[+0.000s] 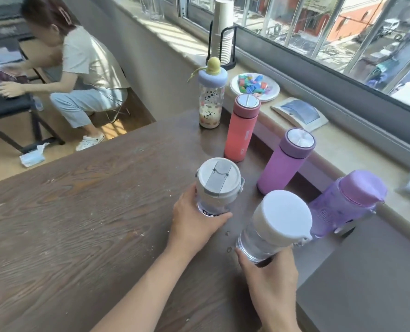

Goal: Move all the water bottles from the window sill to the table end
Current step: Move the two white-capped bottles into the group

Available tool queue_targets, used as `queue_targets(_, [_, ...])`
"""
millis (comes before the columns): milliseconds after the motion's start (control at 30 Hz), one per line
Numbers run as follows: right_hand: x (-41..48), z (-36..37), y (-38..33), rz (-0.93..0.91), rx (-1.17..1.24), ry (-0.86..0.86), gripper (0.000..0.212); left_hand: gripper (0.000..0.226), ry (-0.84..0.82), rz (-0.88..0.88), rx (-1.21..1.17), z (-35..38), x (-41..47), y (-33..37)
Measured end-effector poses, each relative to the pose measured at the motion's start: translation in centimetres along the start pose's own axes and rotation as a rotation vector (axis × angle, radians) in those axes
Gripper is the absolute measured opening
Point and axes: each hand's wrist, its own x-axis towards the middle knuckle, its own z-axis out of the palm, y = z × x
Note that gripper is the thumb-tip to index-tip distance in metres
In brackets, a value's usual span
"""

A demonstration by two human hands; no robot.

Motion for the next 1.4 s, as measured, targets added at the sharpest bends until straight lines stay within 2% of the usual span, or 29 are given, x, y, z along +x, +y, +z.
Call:
queue_targets(133, [0.3, 1.9, -1.2, -0.015, 0.052, -0.098, 0.046, 0.073, 0.119, -0.025, -0.001, -3.6, -0.6, -1.1])
queue_targets(267, [-0.5, 5.1, -4.3, -0.164, 0.101, -0.253, 0.046, 0.075, 0.256, -0.069, 0.004, -8.9, -2.0, -2.5])
queue_targets(400, [-3.0, 8.6, -7.5, -0.302, 0.137, -0.461, 0.049, 0.068, 0.393, -0.138, 0.004, -15.0, -4.8, -4.7])
queue_targets(567, [-8.9, 14.6, -10.4, -0.356, 0.108, -0.668, 0.039, 0.068, 0.579, -0.268, -0.025, -22.9, -11.0, -8.6])
queue_targets(667, [-13.2, 18.2, -11.7, -0.417, 0.075, -0.768, 0.026, 0.068, 0.654, -0.337, -0.045, -27.2, -15.4, -11.1])
queue_targets(900, [-25.4, 24.9, -14.7, -0.521, 0.06, -0.964, 0.025, 0.064, 0.854, -0.406, -0.036, -35.6, -26.3, -14.9])
queue_targets(1133, [-35.5, 29.6, -16.1, -0.592, 0.021, -1.093, 0.028, 0.069, 1.023, -0.499, -0.034, -41.3, -36.2, -18.0])
queue_targets(1400, [-40.7, 33.1, -16.4, -0.617, -0.044, -1.096, 0.056, 0.07, 1.158, -0.55, -0.067, -44.5, -43.2, -20.4])
